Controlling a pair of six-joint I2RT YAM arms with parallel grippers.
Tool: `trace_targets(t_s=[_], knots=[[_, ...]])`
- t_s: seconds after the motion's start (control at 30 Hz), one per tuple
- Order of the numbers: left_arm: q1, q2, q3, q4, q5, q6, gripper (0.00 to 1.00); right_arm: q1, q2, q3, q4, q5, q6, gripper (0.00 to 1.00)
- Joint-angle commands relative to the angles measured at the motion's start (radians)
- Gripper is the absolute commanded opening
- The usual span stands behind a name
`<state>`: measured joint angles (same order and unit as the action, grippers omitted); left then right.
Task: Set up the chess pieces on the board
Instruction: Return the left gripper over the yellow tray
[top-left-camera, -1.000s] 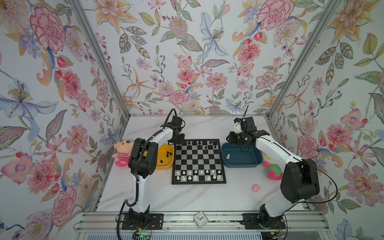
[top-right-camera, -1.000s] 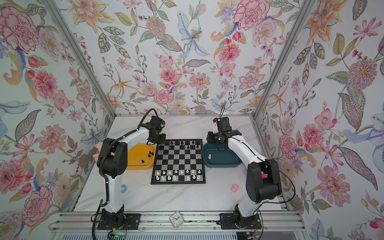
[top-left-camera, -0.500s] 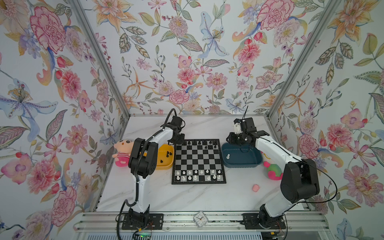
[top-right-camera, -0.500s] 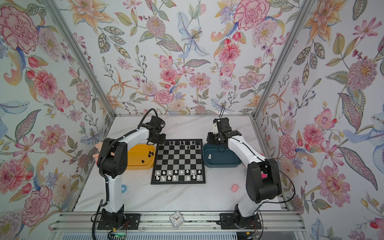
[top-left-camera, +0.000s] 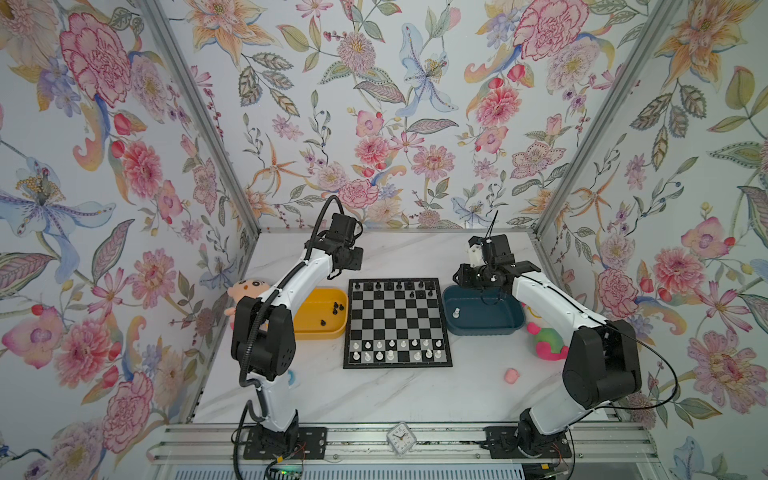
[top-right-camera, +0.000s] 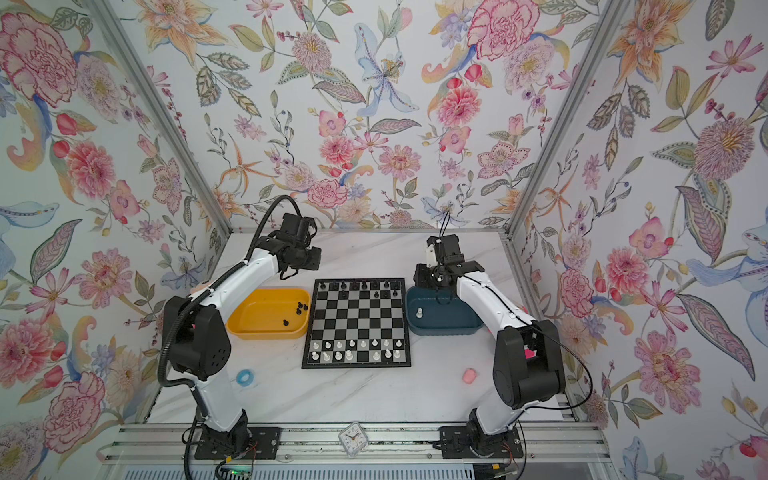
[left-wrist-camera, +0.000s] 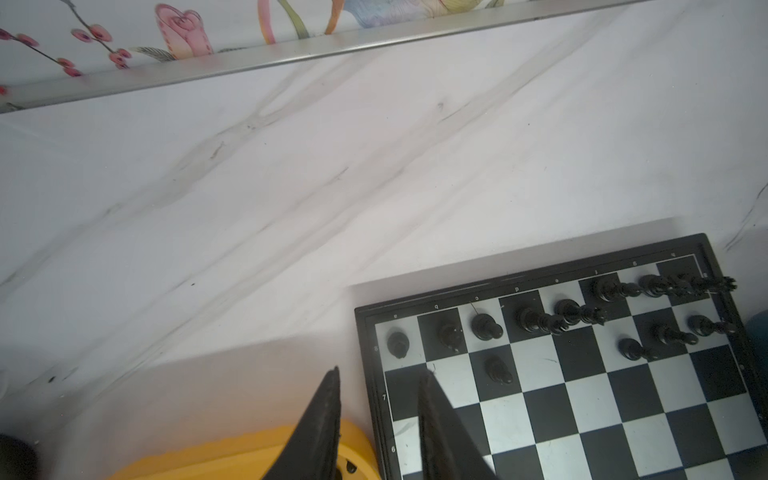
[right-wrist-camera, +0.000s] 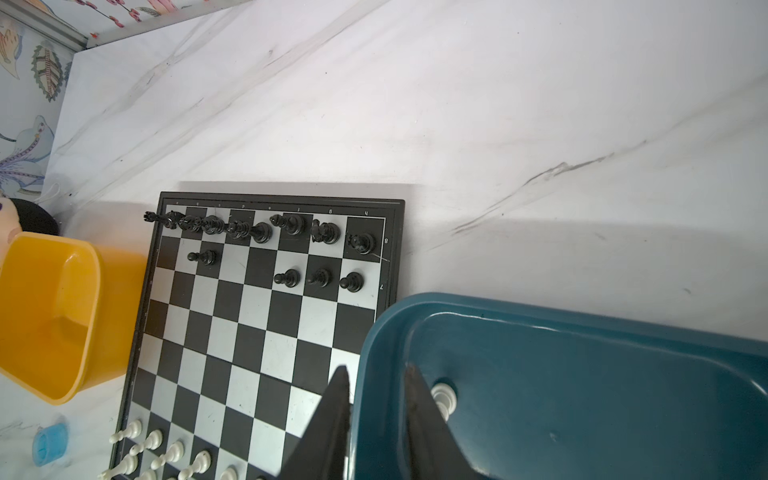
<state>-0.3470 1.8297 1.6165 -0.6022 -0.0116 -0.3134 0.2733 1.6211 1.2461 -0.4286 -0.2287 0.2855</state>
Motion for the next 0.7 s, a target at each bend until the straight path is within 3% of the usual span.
trace_targets(t_s=[0.0,0.33,0.67], knots=[[0.015,-0.092,-0.065,-0.062,-0.091,0.005,0.35,-0.006,-0.029,-0.012,0.001,-0.003,0.006,0.26],[0.123,-0.296,-0.397,-0.001,-0.062,-0.031,0.34,-0.006,-0.034,-0.007,-0.011,0.003,0.002,0.25],[0.128,-0.276,-0.531,0.07,0.041,-0.049,0.34,-0.004,-0.035,-0.007,-0.024,0.016,0.004,0.25]])
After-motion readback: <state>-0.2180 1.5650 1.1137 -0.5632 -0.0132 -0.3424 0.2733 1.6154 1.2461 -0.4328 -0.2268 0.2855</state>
